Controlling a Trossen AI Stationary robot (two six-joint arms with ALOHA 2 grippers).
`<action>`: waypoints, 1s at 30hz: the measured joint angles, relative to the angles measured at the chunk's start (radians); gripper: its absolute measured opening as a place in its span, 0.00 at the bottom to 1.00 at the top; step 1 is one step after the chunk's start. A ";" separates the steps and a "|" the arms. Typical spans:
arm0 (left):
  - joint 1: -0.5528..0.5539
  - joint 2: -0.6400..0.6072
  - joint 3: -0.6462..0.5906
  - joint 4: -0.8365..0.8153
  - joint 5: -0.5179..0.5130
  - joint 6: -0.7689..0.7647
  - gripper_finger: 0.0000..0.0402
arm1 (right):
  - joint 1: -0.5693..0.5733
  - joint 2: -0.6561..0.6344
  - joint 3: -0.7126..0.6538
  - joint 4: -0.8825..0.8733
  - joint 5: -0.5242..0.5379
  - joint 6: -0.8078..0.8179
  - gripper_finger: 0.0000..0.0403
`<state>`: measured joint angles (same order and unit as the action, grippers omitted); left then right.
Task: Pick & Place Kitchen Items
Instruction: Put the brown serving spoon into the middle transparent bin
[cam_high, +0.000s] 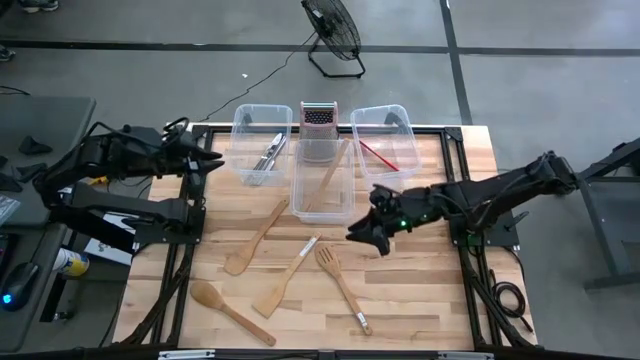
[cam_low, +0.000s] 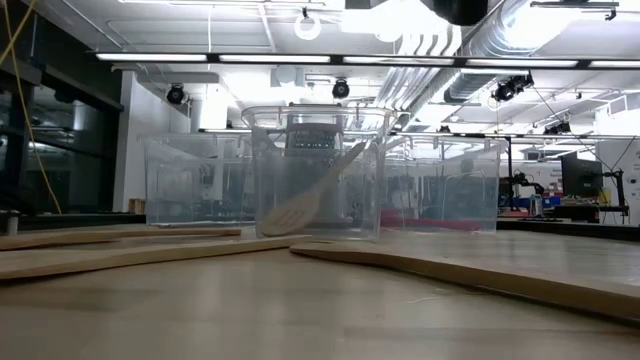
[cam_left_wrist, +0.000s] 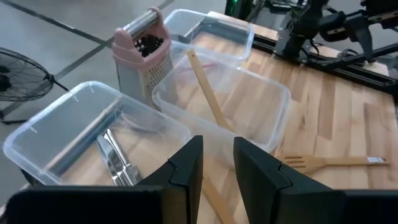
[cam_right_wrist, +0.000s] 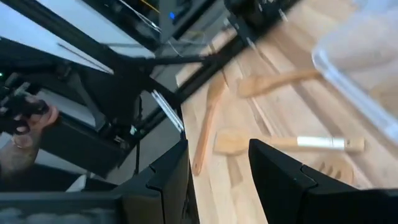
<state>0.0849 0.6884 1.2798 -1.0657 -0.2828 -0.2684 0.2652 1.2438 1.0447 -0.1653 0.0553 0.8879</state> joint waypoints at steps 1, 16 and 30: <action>0.000 -0.014 -0.013 0.000 0.007 0.000 0.22 | 0.015 0.000 0.000 -0.017 0.011 0.023 0.40; 0.000 -0.194 -0.240 0.085 0.144 -0.017 0.22 | 0.237 0.043 0.000 -0.022 0.204 0.402 0.40; 0.000 -0.333 -0.292 0.091 0.217 -0.016 0.22 | 0.231 0.352 0.148 0.147 0.067 0.560 0.40</action>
<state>0.0845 0.3554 0.9874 -0.9749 -0.0654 -0.2848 0.4959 1.5956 1.1923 -0.0180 0.1224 1.4476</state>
